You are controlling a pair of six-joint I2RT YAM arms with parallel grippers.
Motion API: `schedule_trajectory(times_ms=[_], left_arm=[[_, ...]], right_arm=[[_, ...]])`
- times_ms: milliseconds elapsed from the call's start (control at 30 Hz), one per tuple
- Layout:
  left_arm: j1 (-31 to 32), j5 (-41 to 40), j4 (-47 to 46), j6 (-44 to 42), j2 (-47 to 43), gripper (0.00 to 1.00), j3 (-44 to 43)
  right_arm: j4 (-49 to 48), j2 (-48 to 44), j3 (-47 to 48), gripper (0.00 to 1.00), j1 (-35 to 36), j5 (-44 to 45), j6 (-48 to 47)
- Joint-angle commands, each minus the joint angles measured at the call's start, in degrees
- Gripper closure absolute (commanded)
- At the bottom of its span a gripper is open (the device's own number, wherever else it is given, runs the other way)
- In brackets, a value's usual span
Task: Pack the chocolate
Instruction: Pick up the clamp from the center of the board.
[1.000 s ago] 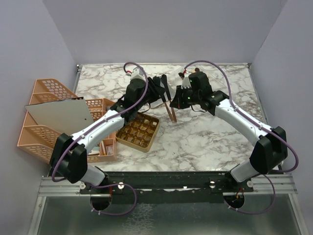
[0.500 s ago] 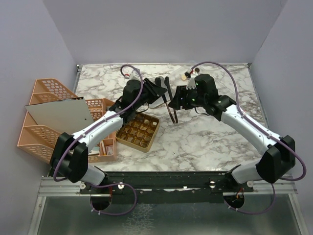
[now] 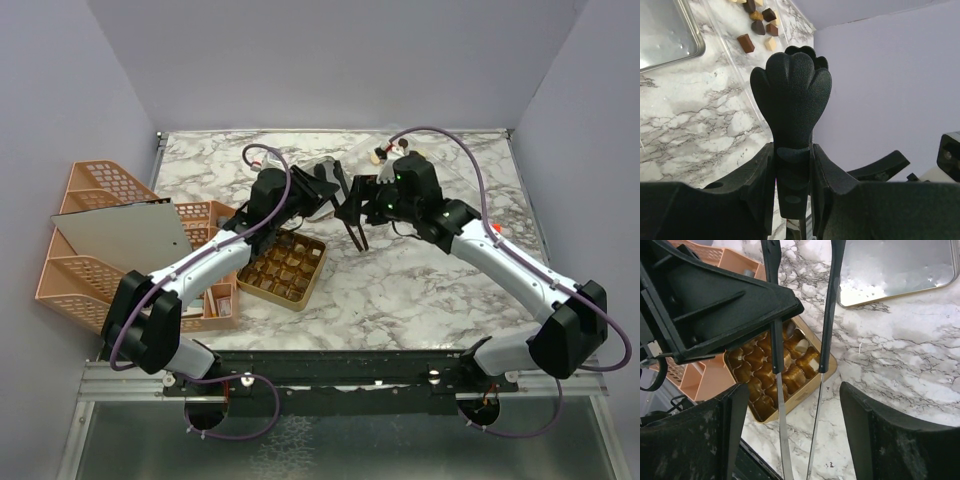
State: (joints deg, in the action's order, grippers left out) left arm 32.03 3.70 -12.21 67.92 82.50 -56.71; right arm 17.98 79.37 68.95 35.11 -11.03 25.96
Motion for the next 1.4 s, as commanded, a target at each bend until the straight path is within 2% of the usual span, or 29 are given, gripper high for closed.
schedule_trajectory(times_ms=[0,133,333,600,700,833,967,1067,1167,1200,1300,1367], left_arm=[[-0.65,-0.47,-2.90,6.62,-2.23,1.00,1.86],[-0.65,-0.58,-2.91,8.25,-2.75,1.00,2.29],[-0.74,-1.48,-2.67,9.54,-3.38,1.00,3.05],[-0.74,-2.04,-2.07,10.10,-4.11,1.00,3.62],[-0.83,-2.83,-1.35,10.26,-4.60,1.00,3.87],[-0.96,-3.29,-0.52,10.67,-4.86,1.00,4.04],[-1.16,-3.27,-0.19,11.68,-5.09,1.00,4.47],[-1.18,-3.27,0.08,11.93,-4.92,1.00,4.44],[-1.18,-3.31,1.36,12.13,-4.88,1.00,4.24],[-1.20,-3.27,1.39,12.27,-4.81,1.00,4.36],[-1.18,-3.28,1.51,12.82,-4.64,1.00,4.58],[-1.26,-3.28,1.69,13.34,-4.61,1.00,4.67]], right_arm=[[0.24,1.07,0.44,0.28,2.16,6.21,-1.40],[0.88,1.76,1.13,0.41,3.91,10.28,-2.66],[2.39,3.37,2.43,0.38,6.13,13.95,-4.13],[0.83,3.09,1.48,0.53,7.16,15.87,-3.81],[0.59,2.98,1.30,0.53,7.32,16.17,-3.73],[0.33,3.05,0.99,0.47,7.47,16.43,-3.63],[-0.27,2.72,0.50,0.55,7.65,16.82,-3.63],[-0.65,2.68,0.31,0.56,7.69,16.92,-3.93],[-0.66,2.97,0.42,0.45,7.78,17.04,-4.16],[-0.72,2.98,0.29,0.44,7.78,17.15,-4.16],[-1.13,2.82,-0.02,0.47,7.86,17.37,-4.16],[-1.40,2.55,-0.09,0.53,7.87,17.69,-4.24]])
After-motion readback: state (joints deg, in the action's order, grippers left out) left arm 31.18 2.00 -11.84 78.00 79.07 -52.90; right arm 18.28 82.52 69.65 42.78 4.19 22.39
